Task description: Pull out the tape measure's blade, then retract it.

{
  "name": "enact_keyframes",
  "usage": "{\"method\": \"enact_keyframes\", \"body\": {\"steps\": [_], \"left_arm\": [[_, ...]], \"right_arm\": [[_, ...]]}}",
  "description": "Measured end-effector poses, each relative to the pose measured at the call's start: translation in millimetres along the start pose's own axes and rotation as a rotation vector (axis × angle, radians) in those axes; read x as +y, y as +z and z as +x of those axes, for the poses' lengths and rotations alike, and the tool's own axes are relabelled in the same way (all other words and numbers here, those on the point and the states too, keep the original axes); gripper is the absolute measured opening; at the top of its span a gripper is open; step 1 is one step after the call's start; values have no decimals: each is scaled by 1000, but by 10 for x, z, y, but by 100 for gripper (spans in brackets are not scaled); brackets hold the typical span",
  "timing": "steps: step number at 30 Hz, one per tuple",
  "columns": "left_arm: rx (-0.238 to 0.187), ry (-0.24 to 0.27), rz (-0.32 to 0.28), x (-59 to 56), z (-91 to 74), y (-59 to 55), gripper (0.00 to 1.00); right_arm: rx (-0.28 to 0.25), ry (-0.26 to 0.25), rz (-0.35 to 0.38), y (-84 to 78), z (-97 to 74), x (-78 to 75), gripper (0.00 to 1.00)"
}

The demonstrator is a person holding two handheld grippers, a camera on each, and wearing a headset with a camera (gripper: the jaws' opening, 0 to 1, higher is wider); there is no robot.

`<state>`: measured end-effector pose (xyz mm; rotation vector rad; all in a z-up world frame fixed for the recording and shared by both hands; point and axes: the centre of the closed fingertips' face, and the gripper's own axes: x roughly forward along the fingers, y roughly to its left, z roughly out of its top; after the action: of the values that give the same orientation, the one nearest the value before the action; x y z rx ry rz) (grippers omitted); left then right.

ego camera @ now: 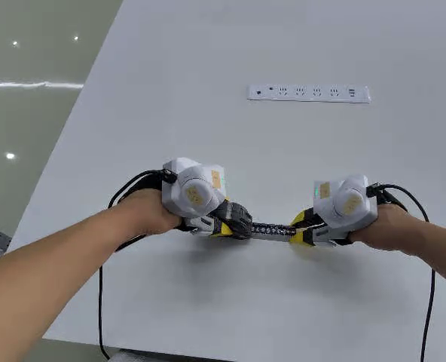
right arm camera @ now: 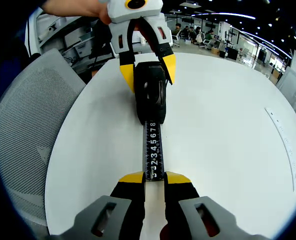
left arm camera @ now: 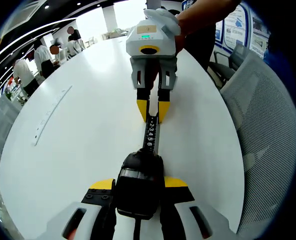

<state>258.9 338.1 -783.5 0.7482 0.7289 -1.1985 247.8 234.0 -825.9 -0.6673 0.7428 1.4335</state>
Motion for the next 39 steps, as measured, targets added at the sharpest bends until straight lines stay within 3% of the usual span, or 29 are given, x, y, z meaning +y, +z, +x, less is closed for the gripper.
{"method": "enact_keyframes", "body": {"steps": [21,39], "left_arm": [[6,-4,9,-4,2,0,30],[12,-4,11,-4,7,4,30]], "right_arm": [[19,-9,15,-210,-159,-17,9],[45,-23,29,-464,-430,-6,9]]}}
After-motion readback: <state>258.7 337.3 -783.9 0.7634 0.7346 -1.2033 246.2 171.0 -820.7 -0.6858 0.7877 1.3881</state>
